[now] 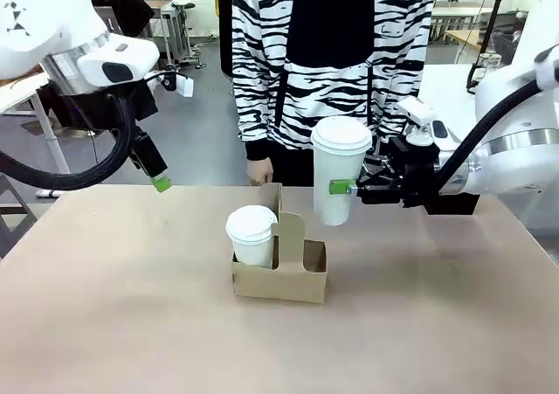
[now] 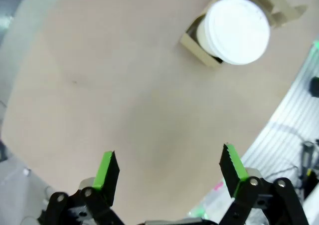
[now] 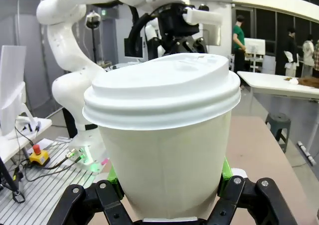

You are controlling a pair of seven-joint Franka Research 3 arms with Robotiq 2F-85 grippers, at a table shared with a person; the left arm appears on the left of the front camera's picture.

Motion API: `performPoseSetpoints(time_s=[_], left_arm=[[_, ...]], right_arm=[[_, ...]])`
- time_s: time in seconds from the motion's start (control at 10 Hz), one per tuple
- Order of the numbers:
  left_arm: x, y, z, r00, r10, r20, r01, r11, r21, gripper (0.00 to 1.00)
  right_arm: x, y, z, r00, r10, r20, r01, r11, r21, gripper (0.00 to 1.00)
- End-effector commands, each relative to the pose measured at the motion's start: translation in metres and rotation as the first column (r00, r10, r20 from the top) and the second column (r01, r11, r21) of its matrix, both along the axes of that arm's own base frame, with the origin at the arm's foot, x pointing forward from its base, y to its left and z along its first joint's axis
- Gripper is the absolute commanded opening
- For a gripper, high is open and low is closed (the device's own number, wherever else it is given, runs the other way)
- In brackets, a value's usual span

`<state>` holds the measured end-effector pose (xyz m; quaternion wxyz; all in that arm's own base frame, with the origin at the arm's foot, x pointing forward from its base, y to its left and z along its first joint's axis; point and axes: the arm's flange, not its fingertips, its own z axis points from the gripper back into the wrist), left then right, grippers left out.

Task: Pour a drink into a cup and package it in a carrier.
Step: Insert the held 600 ml Paper Cup into the Cup Carrier.

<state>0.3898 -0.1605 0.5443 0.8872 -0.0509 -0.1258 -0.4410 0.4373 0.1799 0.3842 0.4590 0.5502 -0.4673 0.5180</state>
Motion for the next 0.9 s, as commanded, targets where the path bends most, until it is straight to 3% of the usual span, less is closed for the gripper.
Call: performPoseSetpoints(time_s=[0.0, 0.1, 0.4, 0.8], left_arm=[[0.004, -0.001, -0.004, 0.998, 0.056, -0.013, -0.056, 0.998, -0.015, 1.0], [0.0, 0.0, 0.0, 1.0, 0.0, 0.0, 0.0, 1.0, 0.0, 1.0], [0.004, -0.001, -0.004, 1.0, 0.011, -0.003, -0.011, 1.0, -0.002, 1.0], [-0.001, 0.063, -0.044, 0.985, -0.16, 0.068, 0.164, 0.984, -0.064, 1.0]], right_arm=[[-0.001, 0.0, 0.006, 1.0, 0.003, -0.001, -0.003, 1.0, 0.001, 0.8], [-0.001, 0.0, 0.006, 1.0, 0.003, -0.001, -0.003, 1.0, 0.001, 0.8], [0.001, 0.005, -0.005, 1.0, 0.012, -0.023, -0.012, 1.0, -0.005, 0.8], [0.01, 0.032, -0.027, 0.992, 0.085, -0.091, -0.078, 0.994, 0.078, 0.8]])
